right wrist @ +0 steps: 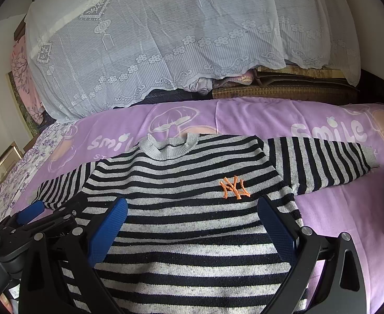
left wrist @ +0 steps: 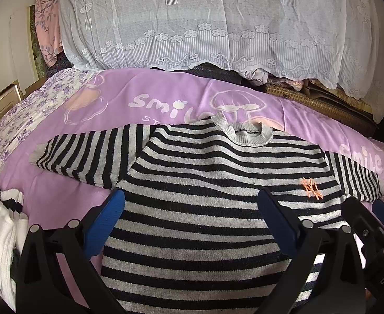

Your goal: Fold small clothes

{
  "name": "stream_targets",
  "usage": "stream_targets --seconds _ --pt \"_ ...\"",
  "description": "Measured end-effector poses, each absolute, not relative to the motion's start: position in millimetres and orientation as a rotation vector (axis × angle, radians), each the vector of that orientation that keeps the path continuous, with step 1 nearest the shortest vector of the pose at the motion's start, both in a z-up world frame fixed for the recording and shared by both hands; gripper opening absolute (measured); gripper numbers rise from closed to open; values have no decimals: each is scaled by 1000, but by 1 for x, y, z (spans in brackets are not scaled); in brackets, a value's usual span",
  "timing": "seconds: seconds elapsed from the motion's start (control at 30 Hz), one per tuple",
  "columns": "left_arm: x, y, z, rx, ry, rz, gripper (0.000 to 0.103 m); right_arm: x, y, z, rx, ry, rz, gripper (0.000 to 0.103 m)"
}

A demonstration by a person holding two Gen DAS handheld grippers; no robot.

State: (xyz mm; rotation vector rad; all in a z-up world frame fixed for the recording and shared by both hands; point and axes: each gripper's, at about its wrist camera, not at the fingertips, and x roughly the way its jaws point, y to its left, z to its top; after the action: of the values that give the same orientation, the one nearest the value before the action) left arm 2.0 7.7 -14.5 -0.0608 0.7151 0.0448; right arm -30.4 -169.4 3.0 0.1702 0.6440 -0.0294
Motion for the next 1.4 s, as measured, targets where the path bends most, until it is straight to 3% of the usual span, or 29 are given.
stream_targets --seconds 0.7,1.0,1.4 --pt "7 9 -18 -63 736 51 99 -31 -174 0 203 628 -45 100" --pt "13 7 -23 -58 759 51 99 -38 -189 0 260 506 10 100" --pt "35 -21 -73 -25 872 8 99 -23 -266 -17 388 563 -101 100"
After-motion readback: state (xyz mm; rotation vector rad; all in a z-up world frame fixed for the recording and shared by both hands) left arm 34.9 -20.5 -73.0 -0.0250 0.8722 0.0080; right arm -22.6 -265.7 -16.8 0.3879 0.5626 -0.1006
